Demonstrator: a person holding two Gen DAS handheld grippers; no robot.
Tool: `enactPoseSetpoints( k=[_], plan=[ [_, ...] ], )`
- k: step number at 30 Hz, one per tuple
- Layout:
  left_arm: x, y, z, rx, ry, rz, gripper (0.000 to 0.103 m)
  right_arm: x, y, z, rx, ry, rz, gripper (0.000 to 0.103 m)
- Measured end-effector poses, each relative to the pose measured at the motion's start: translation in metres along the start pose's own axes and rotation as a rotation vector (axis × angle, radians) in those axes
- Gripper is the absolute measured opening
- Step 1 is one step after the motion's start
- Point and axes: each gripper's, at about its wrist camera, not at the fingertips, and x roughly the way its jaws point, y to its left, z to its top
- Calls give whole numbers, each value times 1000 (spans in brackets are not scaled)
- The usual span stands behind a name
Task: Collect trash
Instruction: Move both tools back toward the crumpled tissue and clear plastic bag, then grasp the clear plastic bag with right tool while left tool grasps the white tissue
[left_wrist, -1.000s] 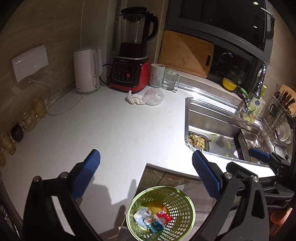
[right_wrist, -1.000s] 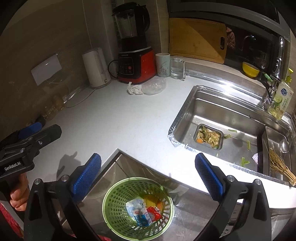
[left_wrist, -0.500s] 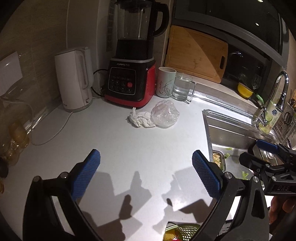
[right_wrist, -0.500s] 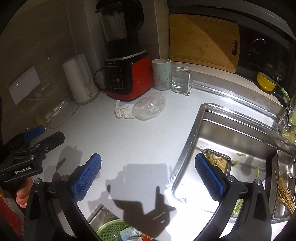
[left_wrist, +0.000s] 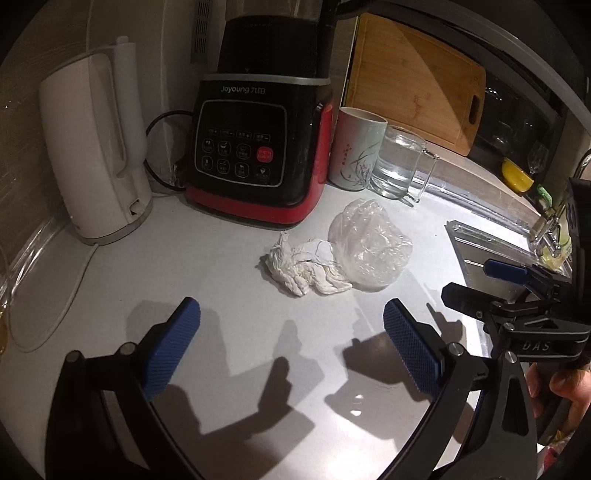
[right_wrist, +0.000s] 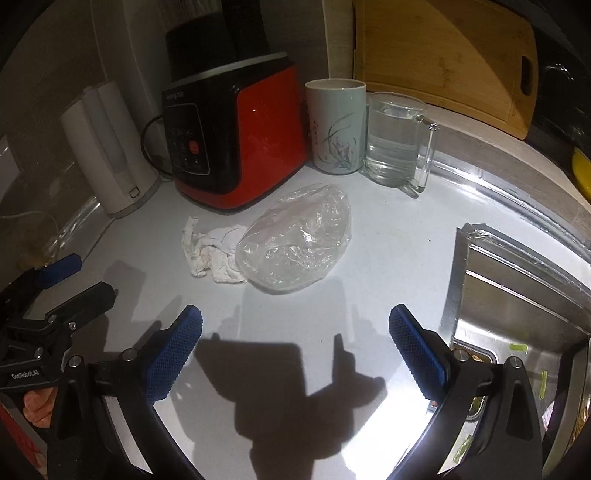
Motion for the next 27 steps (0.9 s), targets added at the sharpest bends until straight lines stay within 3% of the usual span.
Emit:
enactPoseSetpoints(
  k=[5, 8, 9, 10, 12, 14, 22, 24, 27],
  plan=[
    [34, 5, 9, 10, 25, -9, 95, 56, 2, 21, -2, 48, 8, 97],
    [49, 6, 12, 20, 39, -8, 95, 84, -2, 28, 13, 91, 2, 80],
    [54, 5, 13, 22, 42, -8, 95, 91, -4, 30, 24, 108, 4, 66],
    [58, 4, 15, 23, 43, -11, 95, 97, -8, 30, 36, 126, 10, 44],
    [65, 2, 19, 27, 43, -16, 95, 99, -18, 30, 74, 141, 39, 19],
    [73, -2, 24, 35, 47, -20, 95, 92, -26, 29, 91, 128, 35, 11],
    [111, -19, 36, 30, 88, -7, 93, 32, -57, 14, 126, 53, 20, 11],
    [121, -23, 34, 29, 117, 0, 84, 22, -62, 8, 135, 49, 23, 11],
    [136, -28, 28, 37, 166, 32, 62, 11, -70, -1, 152, 44, 32, 11]
  ],
)
